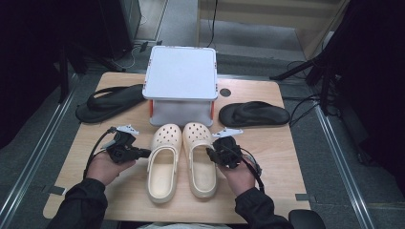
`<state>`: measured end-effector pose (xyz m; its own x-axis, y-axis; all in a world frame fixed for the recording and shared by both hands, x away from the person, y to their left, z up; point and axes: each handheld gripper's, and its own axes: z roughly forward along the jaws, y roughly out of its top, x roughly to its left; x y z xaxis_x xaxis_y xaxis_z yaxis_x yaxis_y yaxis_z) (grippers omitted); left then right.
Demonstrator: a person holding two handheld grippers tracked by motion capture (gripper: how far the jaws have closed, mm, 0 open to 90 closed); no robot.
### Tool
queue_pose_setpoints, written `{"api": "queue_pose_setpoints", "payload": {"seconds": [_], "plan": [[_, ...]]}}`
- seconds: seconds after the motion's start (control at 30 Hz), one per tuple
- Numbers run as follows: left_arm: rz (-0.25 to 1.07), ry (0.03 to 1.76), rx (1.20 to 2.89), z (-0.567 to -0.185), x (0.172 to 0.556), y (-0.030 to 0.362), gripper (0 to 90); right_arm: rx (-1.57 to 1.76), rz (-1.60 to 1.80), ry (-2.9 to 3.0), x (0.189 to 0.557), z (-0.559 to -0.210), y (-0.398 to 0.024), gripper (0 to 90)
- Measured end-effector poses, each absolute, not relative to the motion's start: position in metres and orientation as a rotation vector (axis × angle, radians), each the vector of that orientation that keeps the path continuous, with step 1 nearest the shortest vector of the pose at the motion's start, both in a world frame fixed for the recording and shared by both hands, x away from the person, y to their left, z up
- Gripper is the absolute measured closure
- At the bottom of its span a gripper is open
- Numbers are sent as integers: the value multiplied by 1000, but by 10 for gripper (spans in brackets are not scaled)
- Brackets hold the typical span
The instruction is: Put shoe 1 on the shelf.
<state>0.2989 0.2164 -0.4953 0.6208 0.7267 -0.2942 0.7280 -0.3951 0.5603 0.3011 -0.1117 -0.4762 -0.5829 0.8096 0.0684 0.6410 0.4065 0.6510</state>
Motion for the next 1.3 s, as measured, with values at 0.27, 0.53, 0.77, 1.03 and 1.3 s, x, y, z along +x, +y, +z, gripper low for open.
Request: {"api": "queue_pose_setpoints", "payload": {"seconds": [0.27, 0.53, 0.77, 1.03, 1.3], "plan": [[-27, 1066, 2216, -495, 294, 201, 895, 1274, 962, 2405, 303, -477, -114, 743], [-42, 1090, 2185, -496, 297, 207, 767, 1265, 1049, 2442, 306, -478, -124, 674], [9, 1094, 2124, -484, 296, 216, 573, 1246, 1140, 2445, 303, -473, -130, 569], [32, 1117, 2094, -470, 300, 220, 432, 1190, 1228, 2442, 289, -459, -134, 546], [51, 1111, 2084, -452, 309, 221, 422, 1152, 1315, 2460, 278, -453, -135, 537]]}}
